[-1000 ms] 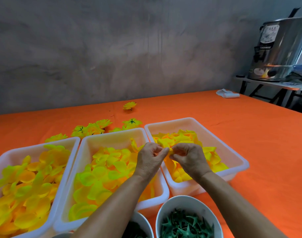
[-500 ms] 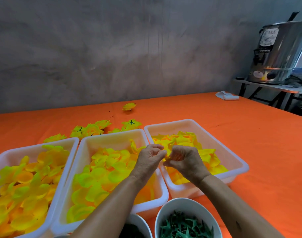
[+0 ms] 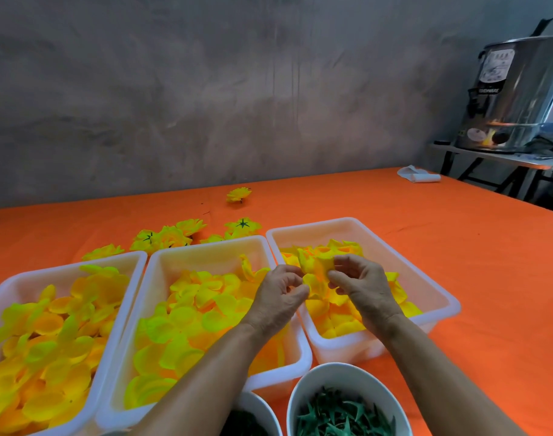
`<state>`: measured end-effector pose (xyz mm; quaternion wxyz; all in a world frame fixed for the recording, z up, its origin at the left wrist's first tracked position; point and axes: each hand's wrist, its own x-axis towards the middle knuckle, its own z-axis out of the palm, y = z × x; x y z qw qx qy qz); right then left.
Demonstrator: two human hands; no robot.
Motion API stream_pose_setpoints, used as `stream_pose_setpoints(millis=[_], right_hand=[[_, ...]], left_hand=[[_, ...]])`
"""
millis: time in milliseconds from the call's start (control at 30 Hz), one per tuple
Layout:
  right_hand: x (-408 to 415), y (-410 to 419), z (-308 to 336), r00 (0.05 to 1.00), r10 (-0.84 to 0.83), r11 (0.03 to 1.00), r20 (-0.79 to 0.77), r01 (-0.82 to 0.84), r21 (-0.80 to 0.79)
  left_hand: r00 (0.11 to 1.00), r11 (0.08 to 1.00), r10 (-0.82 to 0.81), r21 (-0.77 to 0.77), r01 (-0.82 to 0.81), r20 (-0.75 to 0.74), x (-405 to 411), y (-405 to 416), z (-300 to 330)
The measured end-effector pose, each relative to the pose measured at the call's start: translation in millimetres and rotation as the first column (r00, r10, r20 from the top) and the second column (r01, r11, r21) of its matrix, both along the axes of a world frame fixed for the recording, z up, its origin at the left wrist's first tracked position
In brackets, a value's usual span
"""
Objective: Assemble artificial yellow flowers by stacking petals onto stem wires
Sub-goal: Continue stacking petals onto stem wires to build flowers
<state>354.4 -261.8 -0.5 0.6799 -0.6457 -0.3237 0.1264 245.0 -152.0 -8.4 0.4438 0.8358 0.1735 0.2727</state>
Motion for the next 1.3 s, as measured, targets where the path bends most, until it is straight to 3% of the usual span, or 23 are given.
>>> stream_pose_setpoints(millis=[133,200,500,833,1000,1233,1300], right_hand=[[1.2,-2.6,-1.5,0.999,0.019,1.000,-0.043,-0.018,0.021],[2.0,-3.3,-2.0,0.999,-0.002,1.000,-0.033,0.002,0.011],[4.6,-0.8,-5.2,0.997,-0.024,1.000,-0.067,0.023,-0.008],[3.3,-0.2,-8.3,0.983,-0.095,0.994,0.155,0.086,0.060],[-2.9,2.1,-5.3,0.946,0.001,1.000,0.324,0.004,-0.013],[-2.1,-1.7,-0.2,0.964,0.262,0.964,-0.037,-0.260,0.063],[0.7,-2.6,-1.7,0.963,0.243,0.968,-0.117,-0.233,0.098]], left_hand=[[0.992,0.966,0.081,0.254,-0.055,-0.092,4.6,-3.7,-4.8],[0.988,0.949,0.127,0.302,-0.094,-0.090,5.8,-6.5,-5.5],[0.986,0.948,0.162,0.272,-0.167,0.041,2.1,-8.1,-3.1],[0.996,0.980,0.066,0.186,-0.074,0.053,1.5,-7.2,-1.7],[0.999,0.997,0.041,0.070,-0.043,0.027,1.8,-9.2,6.1],[0.992,0.962,0.021,-0.272,0.014,0.126,-5.1,-8.6,12.0],[0.987,0.954,0.049,-0.299,-0.001,0.153,-5.1,-6.8,11.0]])
